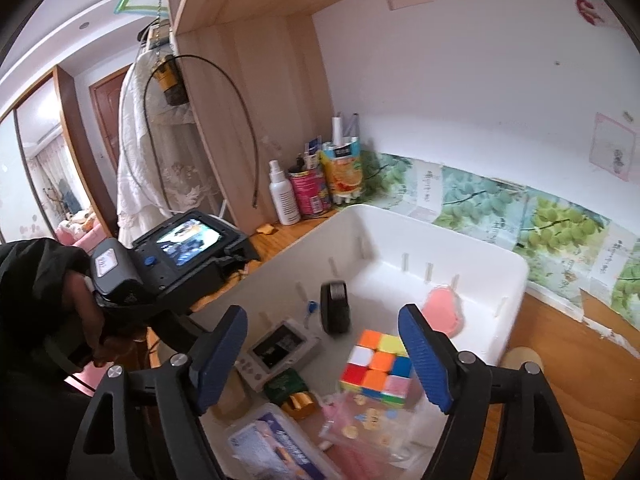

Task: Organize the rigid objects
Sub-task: 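Carry the black charger into the tray and release it, then move the right tool back over the round beige case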

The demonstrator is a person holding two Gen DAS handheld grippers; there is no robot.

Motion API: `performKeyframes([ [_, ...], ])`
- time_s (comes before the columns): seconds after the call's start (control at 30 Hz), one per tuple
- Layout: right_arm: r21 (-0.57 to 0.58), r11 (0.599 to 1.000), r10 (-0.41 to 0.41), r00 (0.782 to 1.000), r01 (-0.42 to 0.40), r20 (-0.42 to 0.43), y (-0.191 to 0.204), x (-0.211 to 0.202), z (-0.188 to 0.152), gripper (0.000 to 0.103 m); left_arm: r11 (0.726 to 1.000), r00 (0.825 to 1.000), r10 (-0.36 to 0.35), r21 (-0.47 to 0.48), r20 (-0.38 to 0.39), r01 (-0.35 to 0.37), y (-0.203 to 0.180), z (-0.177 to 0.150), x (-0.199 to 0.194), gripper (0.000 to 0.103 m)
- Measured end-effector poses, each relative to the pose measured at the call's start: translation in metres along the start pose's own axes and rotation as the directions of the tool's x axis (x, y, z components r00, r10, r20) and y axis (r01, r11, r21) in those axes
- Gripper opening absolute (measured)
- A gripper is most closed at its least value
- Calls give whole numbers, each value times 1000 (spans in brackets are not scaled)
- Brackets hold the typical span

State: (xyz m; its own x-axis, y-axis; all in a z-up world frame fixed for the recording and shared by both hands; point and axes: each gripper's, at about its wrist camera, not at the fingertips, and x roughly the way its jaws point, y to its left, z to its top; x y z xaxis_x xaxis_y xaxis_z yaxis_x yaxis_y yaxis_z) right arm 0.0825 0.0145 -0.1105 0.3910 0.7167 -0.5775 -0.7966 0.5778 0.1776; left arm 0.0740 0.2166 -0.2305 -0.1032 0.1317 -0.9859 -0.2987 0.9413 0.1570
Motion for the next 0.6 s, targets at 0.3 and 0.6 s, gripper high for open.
performKeyframes([
  [0.3, -15, 986, -167, 986, 167, 3, -43, -11, -4, 80, 1000, 1000, 1, 11, 4, -1, -9, 6, -5, 20],
  [0.6, 11, 938, -346, 937, 347, -46, -98, -16, -20, 81, 999, 1000, -13, 33, 15, 13, -14, 3, -6, 20],
])
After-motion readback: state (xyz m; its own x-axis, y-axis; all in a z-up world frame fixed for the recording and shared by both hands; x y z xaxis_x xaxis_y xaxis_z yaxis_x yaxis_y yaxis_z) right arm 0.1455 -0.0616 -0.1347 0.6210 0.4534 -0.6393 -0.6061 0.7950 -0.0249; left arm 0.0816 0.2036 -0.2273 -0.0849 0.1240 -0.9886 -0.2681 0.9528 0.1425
